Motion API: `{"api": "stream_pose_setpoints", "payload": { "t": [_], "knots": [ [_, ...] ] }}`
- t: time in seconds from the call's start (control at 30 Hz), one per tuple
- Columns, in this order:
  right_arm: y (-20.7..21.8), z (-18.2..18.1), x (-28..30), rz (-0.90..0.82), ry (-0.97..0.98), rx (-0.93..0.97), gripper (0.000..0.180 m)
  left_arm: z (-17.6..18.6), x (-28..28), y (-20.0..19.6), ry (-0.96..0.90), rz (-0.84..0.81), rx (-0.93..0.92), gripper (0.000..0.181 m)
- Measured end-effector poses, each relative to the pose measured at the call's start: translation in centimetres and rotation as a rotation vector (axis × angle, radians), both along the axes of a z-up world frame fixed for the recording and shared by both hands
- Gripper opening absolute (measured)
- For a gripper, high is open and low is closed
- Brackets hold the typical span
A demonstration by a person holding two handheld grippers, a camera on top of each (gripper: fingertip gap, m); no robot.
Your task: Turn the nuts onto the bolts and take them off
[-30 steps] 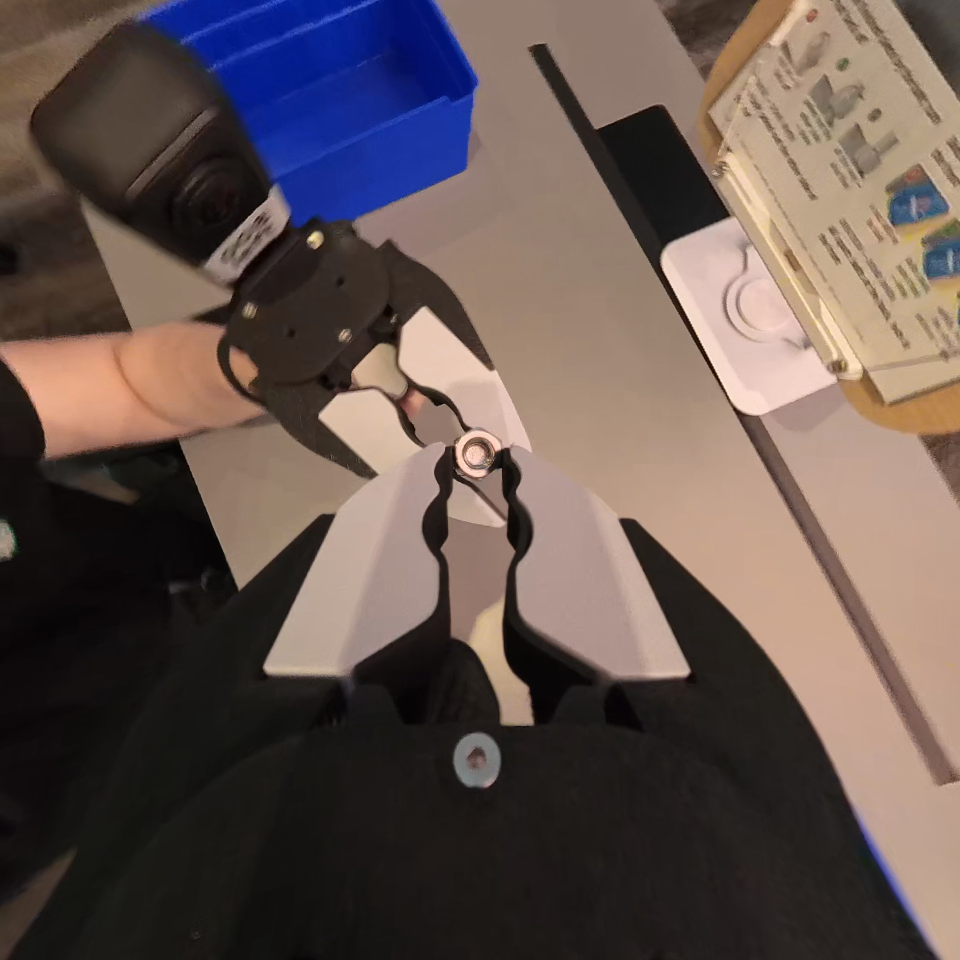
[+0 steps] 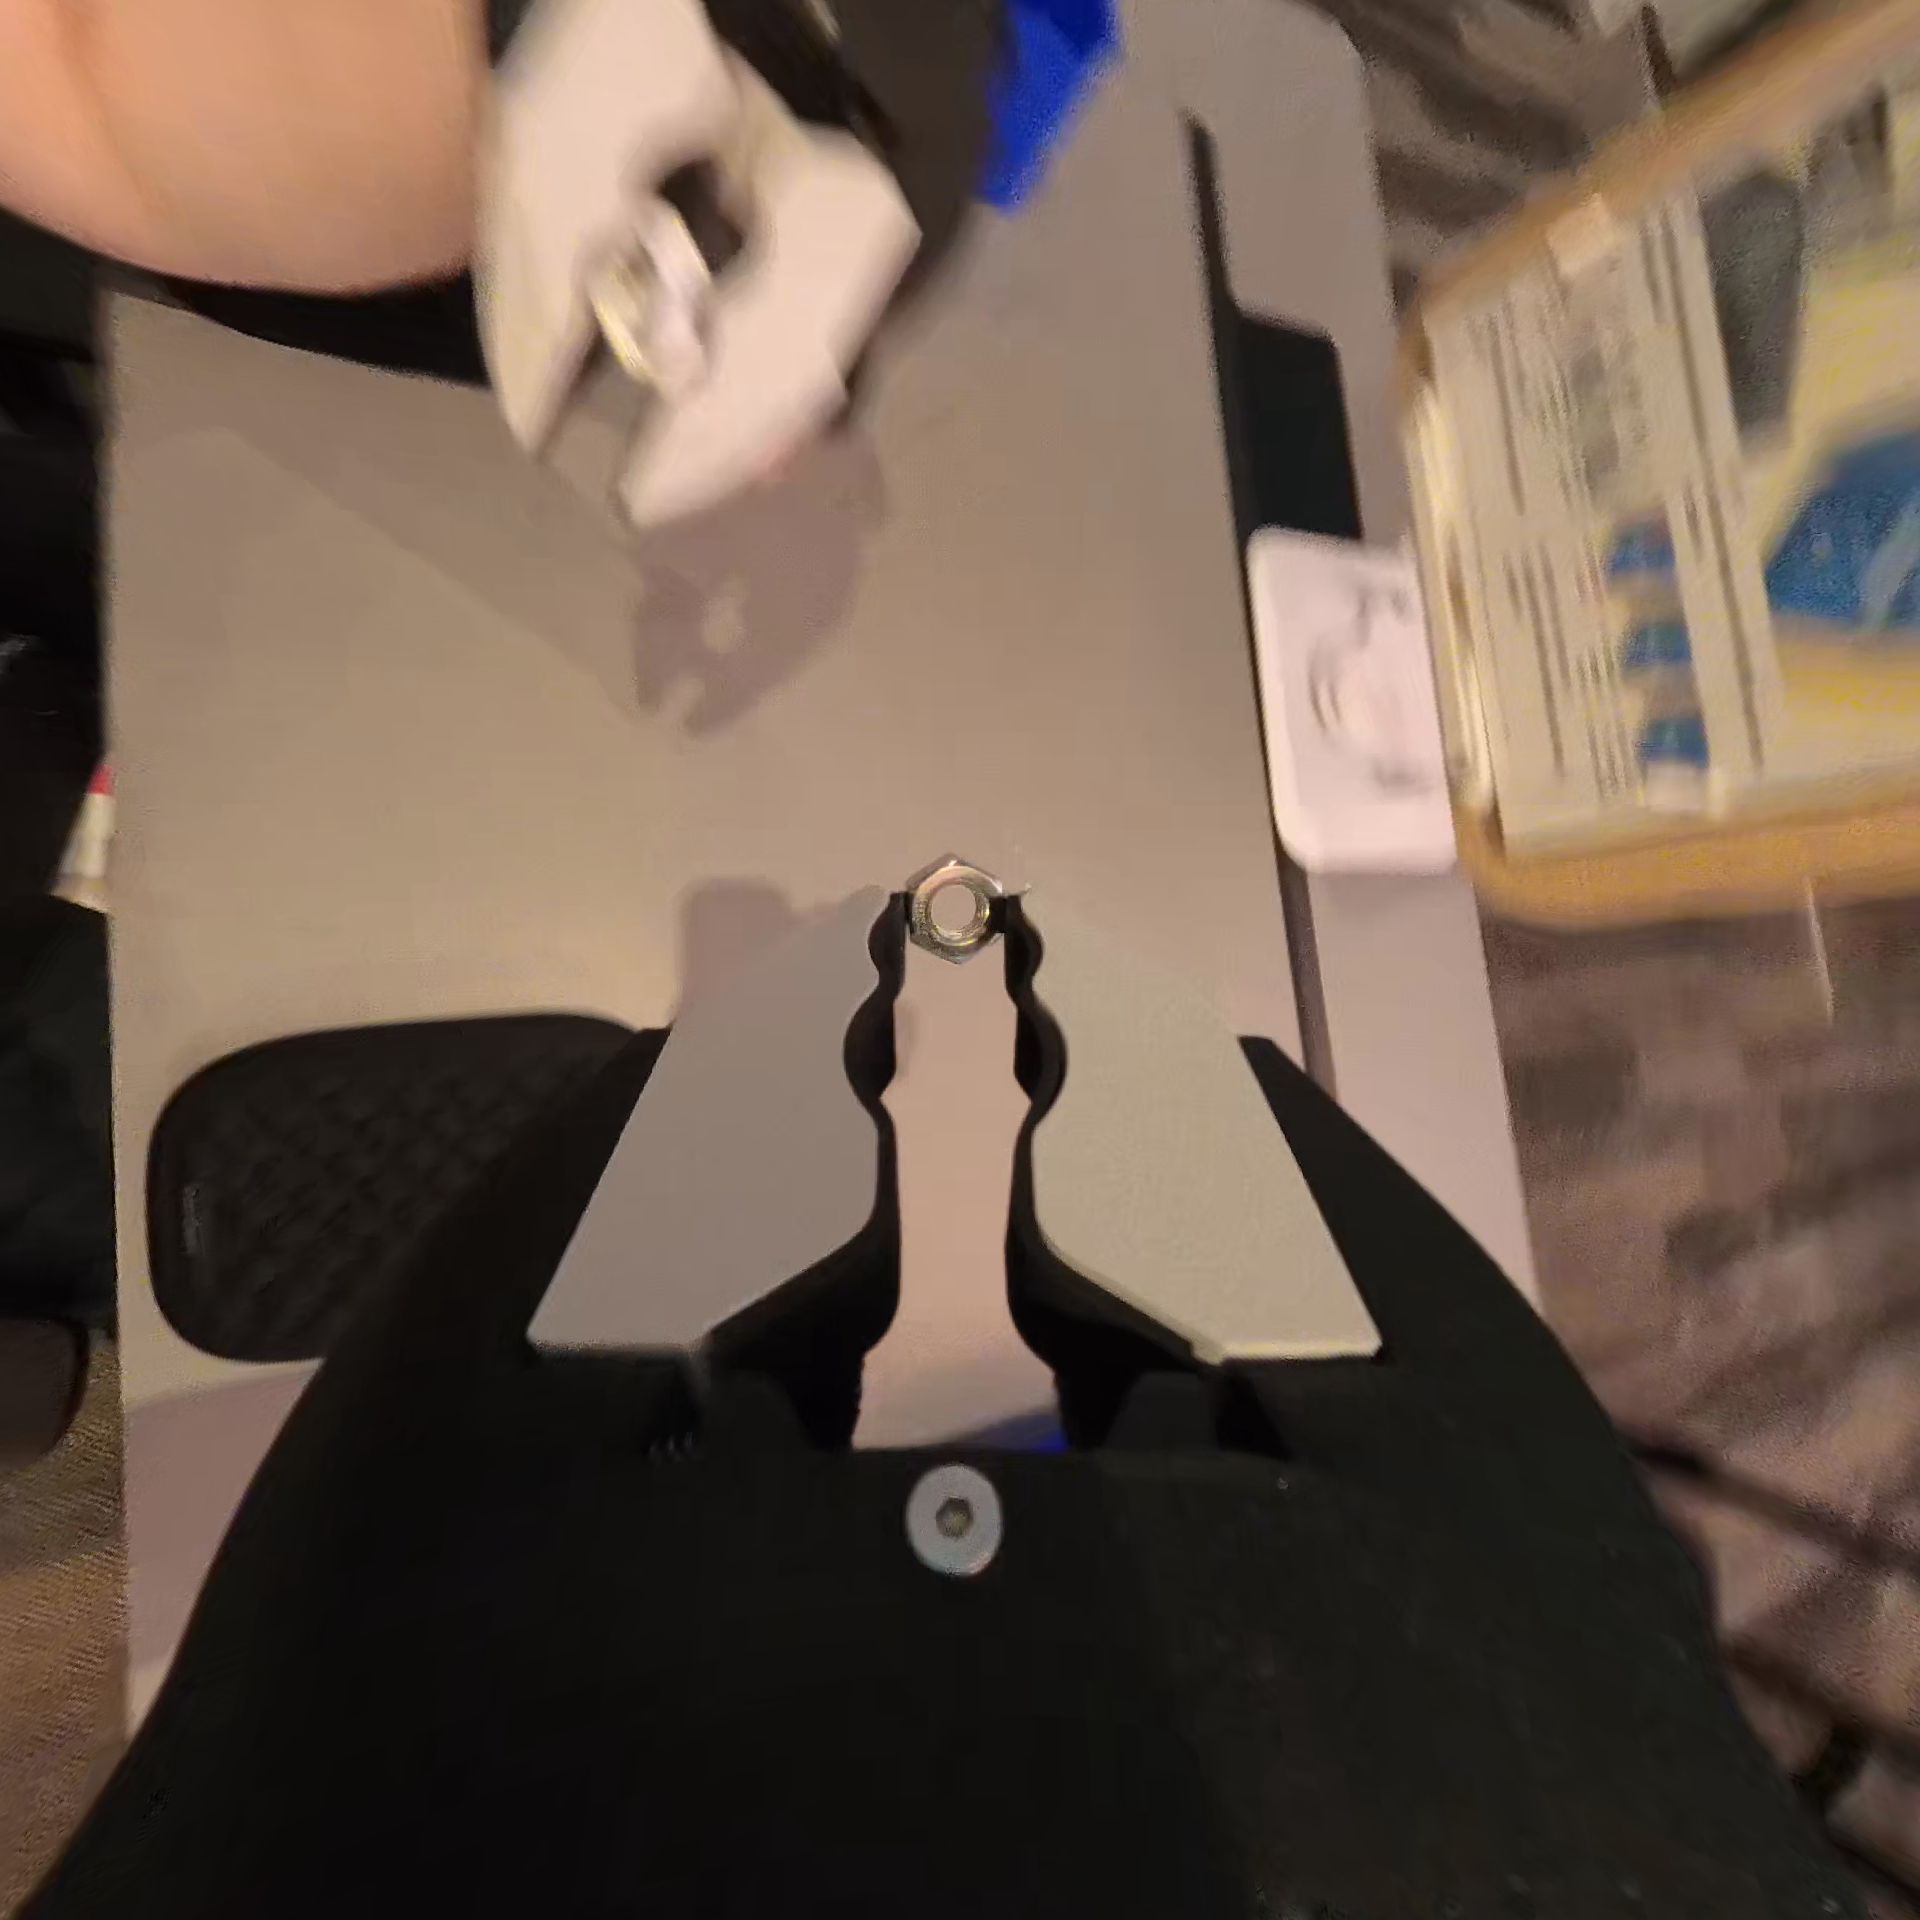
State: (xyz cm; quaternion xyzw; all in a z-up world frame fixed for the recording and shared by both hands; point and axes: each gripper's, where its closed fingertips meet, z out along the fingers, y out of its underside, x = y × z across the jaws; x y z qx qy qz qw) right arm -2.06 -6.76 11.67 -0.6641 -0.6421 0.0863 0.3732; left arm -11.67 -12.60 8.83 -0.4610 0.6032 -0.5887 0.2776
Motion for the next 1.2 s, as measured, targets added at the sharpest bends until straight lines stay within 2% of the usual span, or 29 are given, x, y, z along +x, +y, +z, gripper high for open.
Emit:
{"api": "stream_pose_setpoints", "payload": {
  "t": [0.1, 0.23, 0.33, 0.43, 0.57, 0.73, 1.2],
  "knots": [
    [1.8, -3.0, 10.6, -0.343, -0.026, -0.071, 0.017, 1.3, 0.1, 1.9, -0.038, 0.169, 0.042, 0.015],
    [0.5, -9.5, 23.9, -0.715, -0.092, -0.219, 0.017, 2.5, -0.3, 2.3, -0.079, 0.226, 0.082, 0.015],
    [-0.9, -14.3, 29.6, -0.893, -0.086, -0.308, 0.018, 2.9, -0.6, 2.1, -0.09, 0.243, 0.109, 0.015],
    [-1.1, -18.1, 32.7, -1.037, -0.062, -0.371, 0.018, 3.2, -0.6, 2.0, -0.097, 0.251, 0.115, 0.015],
    [-0.9, -22.0, 33.8, -1.116, -0.054, -0.443, 0.018, 3.2, -0.3, 1.8, -0.089, 0.255, 0.119, 0.015],
    [-0.4, -24.7, 33.4, -1.106, -0.054, -0.5, 0.018, 2.8, 0.1, 1.4, -0.07, 0.242, 0.118, 0.015],
    [-0.5, -27.1, 33.6, -1.107, -0.064, -0.551, 0.021, 2.5, 0.4, 0.9, -0.052, 0.227, 0.126, 0.015]
  ]
}}
